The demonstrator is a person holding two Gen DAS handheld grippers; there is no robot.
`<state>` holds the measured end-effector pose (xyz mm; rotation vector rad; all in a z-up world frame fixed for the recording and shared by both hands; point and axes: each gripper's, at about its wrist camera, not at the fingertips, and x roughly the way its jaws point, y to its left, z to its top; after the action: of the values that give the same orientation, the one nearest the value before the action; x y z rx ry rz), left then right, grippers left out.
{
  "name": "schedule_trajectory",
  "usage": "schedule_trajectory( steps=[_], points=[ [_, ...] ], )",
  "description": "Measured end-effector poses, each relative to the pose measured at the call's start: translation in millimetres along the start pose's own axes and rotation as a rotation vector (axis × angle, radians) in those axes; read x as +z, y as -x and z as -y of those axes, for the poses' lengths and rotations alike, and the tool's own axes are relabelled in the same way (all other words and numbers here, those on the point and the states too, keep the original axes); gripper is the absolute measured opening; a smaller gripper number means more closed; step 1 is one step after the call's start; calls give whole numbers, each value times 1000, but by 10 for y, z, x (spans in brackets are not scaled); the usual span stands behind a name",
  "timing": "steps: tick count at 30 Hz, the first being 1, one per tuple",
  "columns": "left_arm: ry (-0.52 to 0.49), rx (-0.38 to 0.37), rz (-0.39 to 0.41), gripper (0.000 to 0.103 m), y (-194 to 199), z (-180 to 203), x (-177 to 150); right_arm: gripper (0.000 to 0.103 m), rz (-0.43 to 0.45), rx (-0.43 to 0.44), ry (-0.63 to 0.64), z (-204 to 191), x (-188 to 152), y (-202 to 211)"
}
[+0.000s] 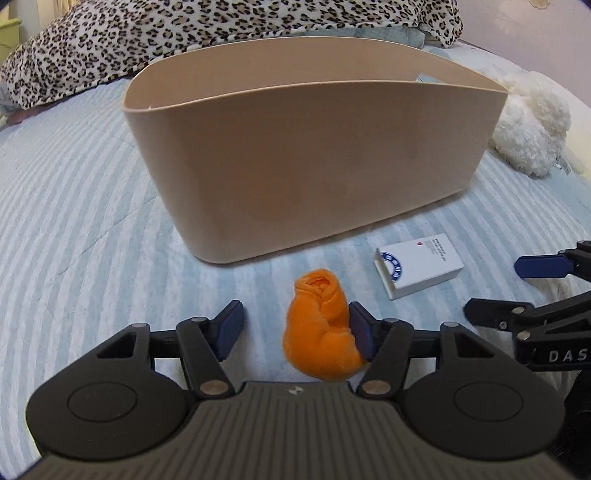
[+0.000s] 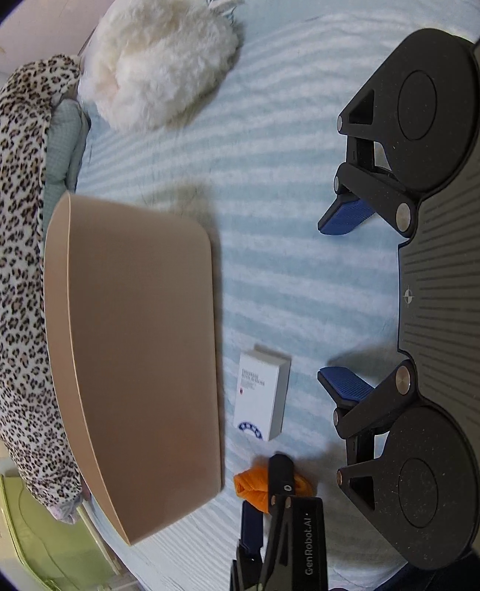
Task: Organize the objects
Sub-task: 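Grasp the orange sock with the left gripper while the right grasps the white box, then carry the sock and white box over the basket and open both grippers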
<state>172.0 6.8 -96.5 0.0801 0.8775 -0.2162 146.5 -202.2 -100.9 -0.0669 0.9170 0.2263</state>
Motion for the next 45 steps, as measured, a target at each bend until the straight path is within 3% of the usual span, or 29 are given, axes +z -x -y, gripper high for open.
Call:
schedule_trajectory(
  steps=[4,10,15,18,20,21,32,45],
  points=[
    [-4,-4,-13,51,10,-59,10,87,12,25,8,-101,52,-44],
    [-26,7,-27,36,28,-111,18,88,15,47,35,-308,135,-92],
    [12,-4,-41,23,29,-185,26,88,20,56,34,-446,227,-157],
    [26,-9,-44,19,51,-191,19,80,31,51,35,-518,271,-196],
    [19,-6,-46,14,71,-175,15,69,40,48,31,-539,286,-198],
    [19,-7,-43,14,90,-174,13,58,45,47,29,-541,289,-191],
    [53,-29,63,13,432,-183,98,58,116,15,5,-328,261,77],
    [46,-7,243,13,853,-186,597,58,287,10,-12,-36,691,539]
  ],
)
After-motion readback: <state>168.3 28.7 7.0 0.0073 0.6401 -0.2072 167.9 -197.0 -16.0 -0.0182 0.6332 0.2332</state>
